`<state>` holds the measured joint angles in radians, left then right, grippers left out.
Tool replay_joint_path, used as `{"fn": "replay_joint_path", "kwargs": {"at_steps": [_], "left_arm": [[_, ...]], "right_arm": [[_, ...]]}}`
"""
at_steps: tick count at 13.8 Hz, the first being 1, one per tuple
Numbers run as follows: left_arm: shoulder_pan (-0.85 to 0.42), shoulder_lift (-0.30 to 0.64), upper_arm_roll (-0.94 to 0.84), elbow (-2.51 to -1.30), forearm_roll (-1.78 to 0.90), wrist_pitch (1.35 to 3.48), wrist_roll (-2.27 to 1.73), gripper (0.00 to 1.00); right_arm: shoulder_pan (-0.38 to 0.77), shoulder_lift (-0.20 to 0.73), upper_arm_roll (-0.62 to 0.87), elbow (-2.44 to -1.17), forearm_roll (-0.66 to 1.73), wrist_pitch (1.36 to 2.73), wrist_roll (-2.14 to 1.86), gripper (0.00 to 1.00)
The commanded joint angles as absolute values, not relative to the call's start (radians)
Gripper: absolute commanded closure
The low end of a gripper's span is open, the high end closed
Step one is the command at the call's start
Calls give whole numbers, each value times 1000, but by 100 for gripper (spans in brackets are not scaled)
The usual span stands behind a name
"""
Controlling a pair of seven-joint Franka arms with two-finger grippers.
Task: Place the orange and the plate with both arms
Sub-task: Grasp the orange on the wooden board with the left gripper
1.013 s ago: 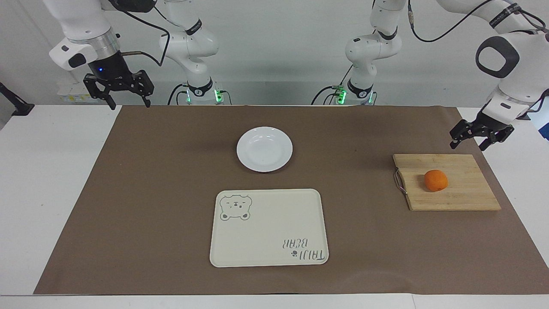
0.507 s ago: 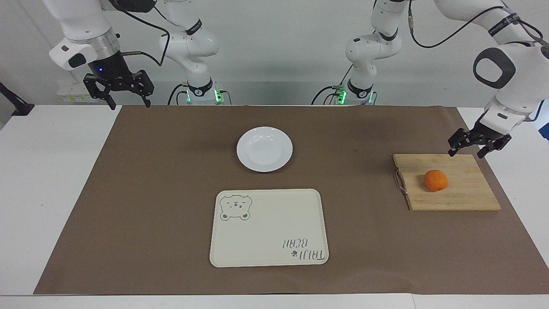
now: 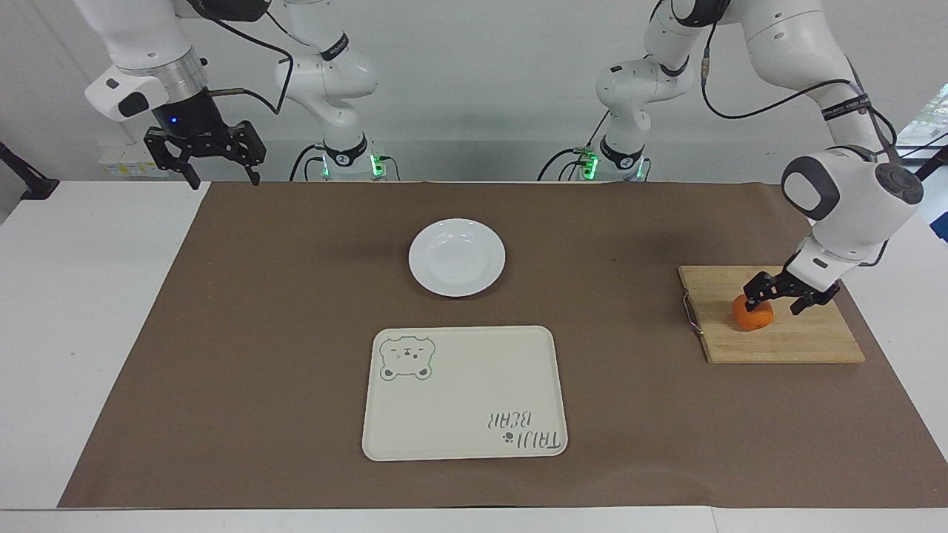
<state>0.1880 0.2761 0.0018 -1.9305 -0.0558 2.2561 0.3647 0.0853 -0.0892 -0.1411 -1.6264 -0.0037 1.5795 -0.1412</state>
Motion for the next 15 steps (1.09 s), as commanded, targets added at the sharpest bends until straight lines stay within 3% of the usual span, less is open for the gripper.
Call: {"fn": "replay_joint_path", "kwargs": {"at_steps": [1, 7, 8, 9, 11, 15], "left_arm": [[178, 287, 9, -1957, -35, 2306, 365, 0], [178, 259, 9, -2017, -35, 2315, 364, 0], [176, 256, 9, -2025, -35, 2324, 362, 21], [181, 256, 9, -2026, -35, 2324, 370, 72], [178, 258, 9, -2016, -35, 2327, 370, 100], [172, 258, 11, -1988, -35, 2309, 359, 100]], "right_arm": [[74, -104, -130, -1637, -12, 1578, -127, 0], [74, -104, -129, -1637, -12, 1578, -127, 0], [74, -104, -130, -1637, -12, 1578, -129, 0], [74, -104, -130, -1637, -12, 1578, -127, 0], [74, -104, -129, -1637, -12, 1578, -127, 0], [74, -104, -129, -1637, -12, 1578, -127, 0]]}}
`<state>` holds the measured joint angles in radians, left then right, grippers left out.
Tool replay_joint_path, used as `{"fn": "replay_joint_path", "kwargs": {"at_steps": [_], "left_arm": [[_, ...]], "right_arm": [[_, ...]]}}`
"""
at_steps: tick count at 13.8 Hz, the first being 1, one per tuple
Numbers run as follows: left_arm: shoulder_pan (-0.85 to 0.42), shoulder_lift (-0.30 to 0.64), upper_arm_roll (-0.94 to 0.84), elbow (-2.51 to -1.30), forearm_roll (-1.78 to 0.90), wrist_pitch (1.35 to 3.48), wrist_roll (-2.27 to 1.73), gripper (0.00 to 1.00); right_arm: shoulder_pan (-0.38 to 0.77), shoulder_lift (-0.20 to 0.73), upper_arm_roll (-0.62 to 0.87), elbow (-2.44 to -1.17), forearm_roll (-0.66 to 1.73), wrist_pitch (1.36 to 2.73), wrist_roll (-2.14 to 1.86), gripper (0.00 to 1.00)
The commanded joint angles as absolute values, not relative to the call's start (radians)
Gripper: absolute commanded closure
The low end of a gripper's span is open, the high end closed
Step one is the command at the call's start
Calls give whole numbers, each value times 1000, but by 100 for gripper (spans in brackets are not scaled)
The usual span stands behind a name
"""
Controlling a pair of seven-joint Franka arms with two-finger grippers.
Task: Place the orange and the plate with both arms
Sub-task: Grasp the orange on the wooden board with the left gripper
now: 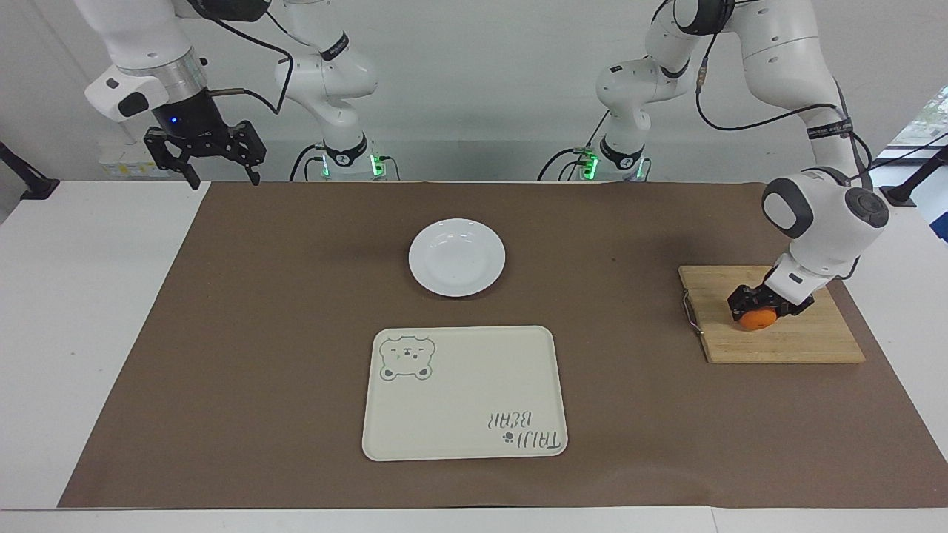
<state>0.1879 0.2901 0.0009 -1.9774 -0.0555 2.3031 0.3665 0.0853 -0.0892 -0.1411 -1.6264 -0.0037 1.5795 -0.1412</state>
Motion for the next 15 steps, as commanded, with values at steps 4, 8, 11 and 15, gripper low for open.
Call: {"fn": "replay_joint_path", "kwargs": {"at_steps": [4, 8, 11, 15], "left_arm": [[137, 252, 11, -1901, -34, 2159, 315, 100], [135, 249, 9, -1748, 29, 1949, 281, 100], [135, 203, 9, -1701, 43, 1859, 265, 100], [135, 144, 2, -1622, 69, 1711, 267, 100]], "right_arm": [[74, -104, -130, -1637, -12, 1578, -127, 0], [74, -104, -130, -1637, -12, 1578, -127, 0], [74, -104, -130, -1637, -12, 1578, -127, 0], [74, -104, -130, -1637, -12, 1578, -127, 0]]}}
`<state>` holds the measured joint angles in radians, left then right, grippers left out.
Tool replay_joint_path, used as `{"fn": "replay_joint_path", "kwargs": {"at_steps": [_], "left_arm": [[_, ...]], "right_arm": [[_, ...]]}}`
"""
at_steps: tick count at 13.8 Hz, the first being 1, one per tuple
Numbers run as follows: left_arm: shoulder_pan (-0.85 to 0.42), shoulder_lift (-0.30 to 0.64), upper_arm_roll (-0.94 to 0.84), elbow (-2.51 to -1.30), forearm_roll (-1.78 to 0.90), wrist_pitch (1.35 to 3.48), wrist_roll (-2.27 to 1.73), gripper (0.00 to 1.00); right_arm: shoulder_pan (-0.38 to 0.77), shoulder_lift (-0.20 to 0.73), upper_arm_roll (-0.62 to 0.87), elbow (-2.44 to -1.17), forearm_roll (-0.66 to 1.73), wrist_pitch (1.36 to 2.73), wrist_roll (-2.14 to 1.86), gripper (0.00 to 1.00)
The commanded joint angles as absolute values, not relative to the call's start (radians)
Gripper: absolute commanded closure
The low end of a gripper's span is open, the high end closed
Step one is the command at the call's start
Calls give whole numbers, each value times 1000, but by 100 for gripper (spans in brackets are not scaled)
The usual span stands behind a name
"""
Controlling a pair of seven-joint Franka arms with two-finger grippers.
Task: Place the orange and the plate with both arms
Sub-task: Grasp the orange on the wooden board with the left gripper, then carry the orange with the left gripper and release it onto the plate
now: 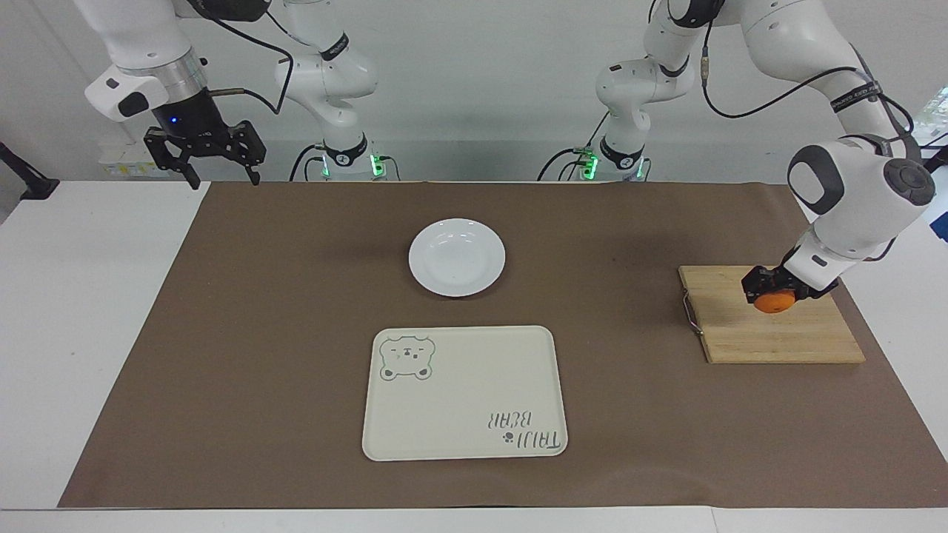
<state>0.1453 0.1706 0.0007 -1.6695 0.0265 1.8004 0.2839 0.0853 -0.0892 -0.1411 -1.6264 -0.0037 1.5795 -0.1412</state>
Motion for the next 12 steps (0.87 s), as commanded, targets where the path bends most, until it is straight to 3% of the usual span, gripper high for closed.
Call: {"fn": "replay_joint_path", "kwargs": {"at_steps": [1, 5, 12], "left_arm": [[133, 140, -2, -1591, 80, 1665, 267, 100], [62, 111, -14, -1609, 81, 1658, 273, 100], [-194, 54, -18, -1690, 80, 1666, 48, 100]], "right_arm": [[74, -104, -129, -1637, -12, 1578, -127, 0], [74, -104, -129, -1637, -12, 1578, -127, 0], [74, -104, -129, -1637, -12, 1578, -127, 0]]}}
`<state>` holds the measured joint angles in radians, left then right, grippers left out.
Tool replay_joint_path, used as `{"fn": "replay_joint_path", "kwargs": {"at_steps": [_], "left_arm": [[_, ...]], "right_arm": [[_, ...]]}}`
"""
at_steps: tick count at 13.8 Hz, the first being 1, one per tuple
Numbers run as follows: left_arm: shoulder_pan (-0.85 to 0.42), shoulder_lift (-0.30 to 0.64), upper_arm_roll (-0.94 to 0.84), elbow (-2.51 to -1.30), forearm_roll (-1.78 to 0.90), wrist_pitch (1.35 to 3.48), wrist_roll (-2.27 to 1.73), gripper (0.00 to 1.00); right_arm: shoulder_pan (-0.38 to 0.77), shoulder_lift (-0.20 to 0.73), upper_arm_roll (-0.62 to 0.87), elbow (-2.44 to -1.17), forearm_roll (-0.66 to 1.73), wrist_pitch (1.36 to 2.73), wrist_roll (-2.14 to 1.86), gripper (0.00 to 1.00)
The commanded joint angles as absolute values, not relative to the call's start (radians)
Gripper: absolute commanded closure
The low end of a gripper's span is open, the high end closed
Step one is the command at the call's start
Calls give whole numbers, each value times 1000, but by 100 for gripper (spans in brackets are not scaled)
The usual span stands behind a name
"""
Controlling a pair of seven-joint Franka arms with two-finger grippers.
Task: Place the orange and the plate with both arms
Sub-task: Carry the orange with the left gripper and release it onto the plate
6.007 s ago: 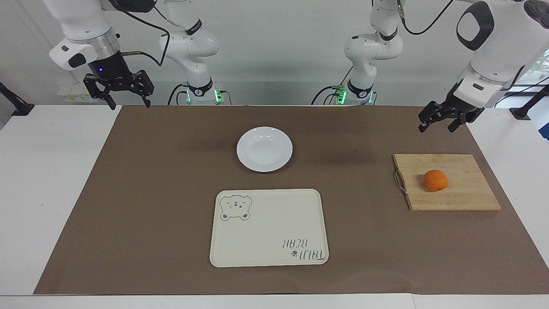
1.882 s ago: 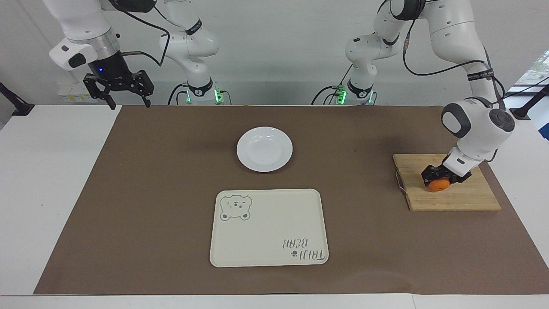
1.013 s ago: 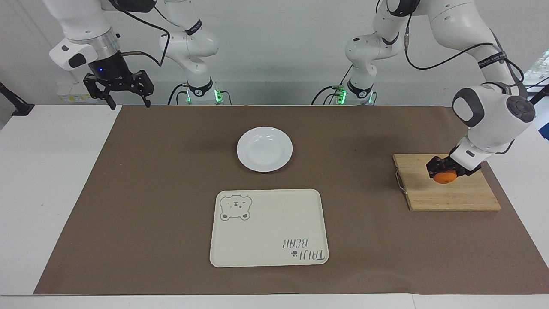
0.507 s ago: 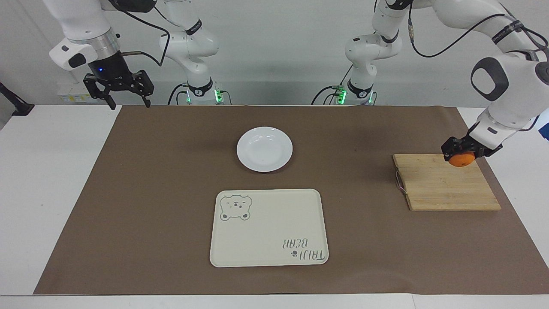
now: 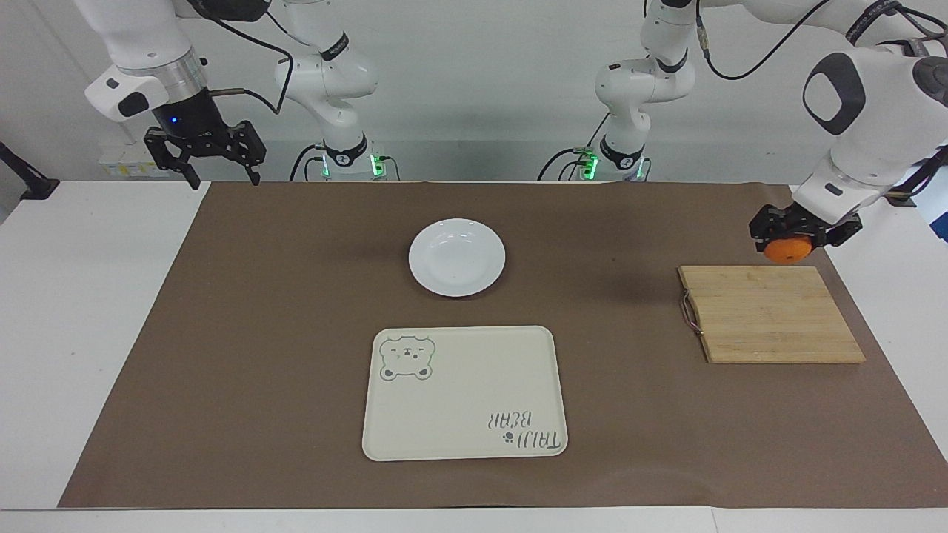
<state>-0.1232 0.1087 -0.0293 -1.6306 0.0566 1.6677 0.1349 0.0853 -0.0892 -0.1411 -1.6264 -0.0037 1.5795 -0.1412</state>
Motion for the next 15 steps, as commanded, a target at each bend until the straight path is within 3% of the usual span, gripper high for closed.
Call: {"fn": "replay_joint_path", "kwargs": {"at_steps": [1, 9, 12, 15], "left_arm": [[-234, 34, -18, -1715, 78, 1667, -10, 100], [-576, -23, -21, -1828, 37, 1756, -348, 100], [-647, -5, -21, -1890, -11, 1923, -400, 100], [-730, 104, -21, -1908, -15, 2073, -466, 100]], "right_arm": [[74, -104, -129, -1637, -12, 1578, -127, 0], [74, -104, -129, -1637, -12, 1578, -127, 0], [74, -104, -130, -1635, -12, 1578, -127, 0], [74, -104, -129, -1637, -12, 1578, -127, 0]]}}
